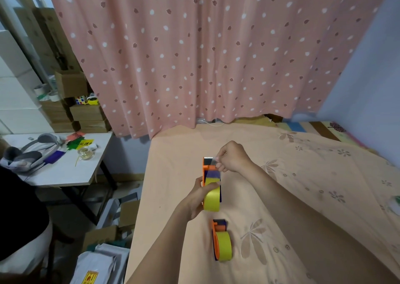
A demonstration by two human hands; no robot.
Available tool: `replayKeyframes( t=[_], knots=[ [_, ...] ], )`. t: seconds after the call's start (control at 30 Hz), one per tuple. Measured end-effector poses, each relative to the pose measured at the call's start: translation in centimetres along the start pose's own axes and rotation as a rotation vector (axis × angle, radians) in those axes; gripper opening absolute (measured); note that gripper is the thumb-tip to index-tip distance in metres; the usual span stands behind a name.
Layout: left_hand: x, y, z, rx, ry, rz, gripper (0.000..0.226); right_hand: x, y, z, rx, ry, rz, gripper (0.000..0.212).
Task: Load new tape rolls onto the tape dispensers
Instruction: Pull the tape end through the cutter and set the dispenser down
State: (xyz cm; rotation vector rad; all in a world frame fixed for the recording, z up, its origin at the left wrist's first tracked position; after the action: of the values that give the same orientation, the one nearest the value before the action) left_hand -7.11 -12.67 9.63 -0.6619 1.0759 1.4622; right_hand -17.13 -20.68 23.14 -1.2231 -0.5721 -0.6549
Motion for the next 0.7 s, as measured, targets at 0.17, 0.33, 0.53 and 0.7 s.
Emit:
replayKeyframes(
  t=[0.17,0.33,0.53,0.7],
  knots=[
    [0.1,-0.1,-0.2,0.019,0.024,0.014,0.08,0.1,-2.2,-0.7,-0.117,0.013,0.018,0.025],
    [0.5,0.3,0.2,0.058,0.03,-0.07,0.086,0.2,-2.3,-1.4,-0.078,0.0,0.072,0.021],
    [1.3,0.5,0.7,0.108,0.0,-0.044,0.093,0.9,-2.8,-2.0,-0.018,-0.004,0.045,0.014],
    [1.4,1.1,1.4,0.172,-0.015,-0.083,0.093,1.4,-2.6,-2.1,0.056,-0.022,0.082,0.011]
  ],
)
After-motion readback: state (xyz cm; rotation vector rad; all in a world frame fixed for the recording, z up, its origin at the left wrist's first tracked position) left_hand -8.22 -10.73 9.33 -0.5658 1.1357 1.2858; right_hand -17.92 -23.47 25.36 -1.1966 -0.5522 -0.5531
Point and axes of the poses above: each hand's wrist, its own z-axis away from the middle knuckle, its own y-axis out of the palm, x = y × z, the point moved 9 cm from there along -z, towards the middle knuckle, and after that the axes turned 5 degrees about y, right-handed, at the moved point
